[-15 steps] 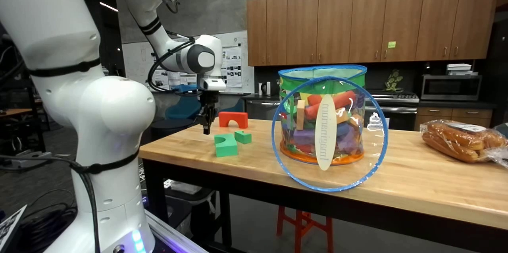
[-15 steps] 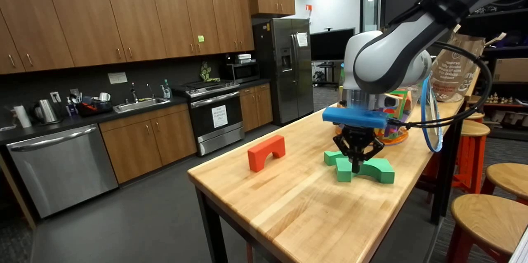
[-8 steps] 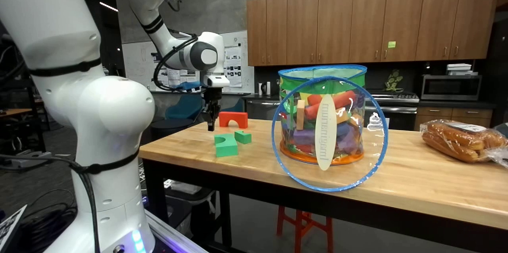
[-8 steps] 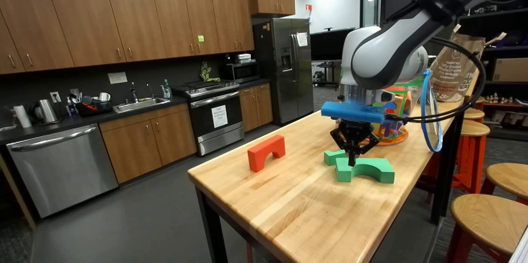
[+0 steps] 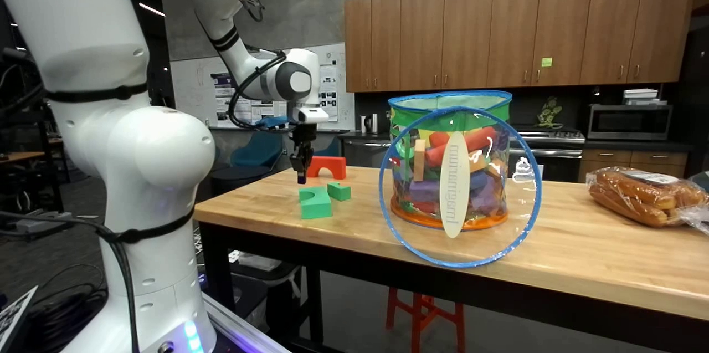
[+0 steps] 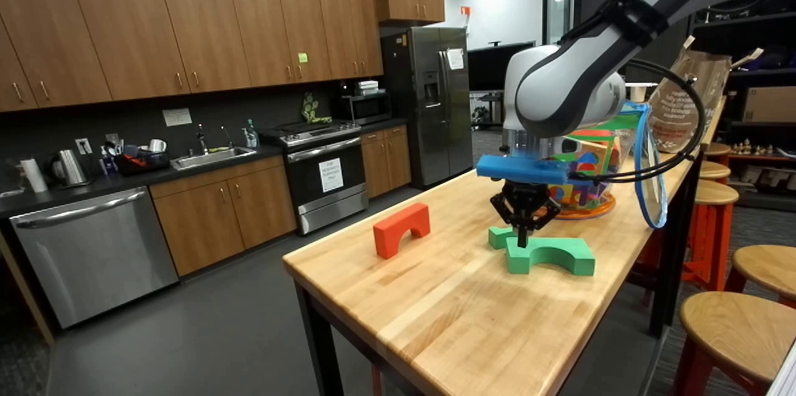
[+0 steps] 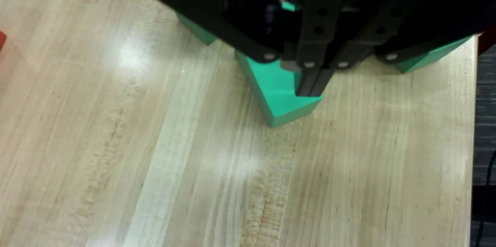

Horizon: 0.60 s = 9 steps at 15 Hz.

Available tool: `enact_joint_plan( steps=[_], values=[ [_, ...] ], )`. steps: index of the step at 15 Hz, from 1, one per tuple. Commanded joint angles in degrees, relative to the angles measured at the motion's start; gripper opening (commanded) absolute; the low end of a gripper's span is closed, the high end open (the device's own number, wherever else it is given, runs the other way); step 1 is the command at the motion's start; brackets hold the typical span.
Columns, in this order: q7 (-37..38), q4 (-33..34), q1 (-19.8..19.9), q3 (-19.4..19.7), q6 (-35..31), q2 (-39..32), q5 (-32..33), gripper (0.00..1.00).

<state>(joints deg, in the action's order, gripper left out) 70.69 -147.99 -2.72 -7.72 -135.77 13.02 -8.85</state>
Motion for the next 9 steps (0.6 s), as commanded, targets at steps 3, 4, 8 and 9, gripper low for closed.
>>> enact_joint_plan(
  steps=[3,4,8,9],
  values=[
    [-1.2,2.1,-0.4,-0.3,0.0,-2.9,0.3,0.0],
    [-1.5,2.1,-0.6,-0.2,-0.1,-3.4,-0.1,0.0],
    [-1.7,2.1,-1.0,-0.2,0.0,-4.5,-0.2,0.0],
    [-1.7,2.1,-1.1,-0.2,0.1,-4.7,-0.2,0.0]
  ],
)
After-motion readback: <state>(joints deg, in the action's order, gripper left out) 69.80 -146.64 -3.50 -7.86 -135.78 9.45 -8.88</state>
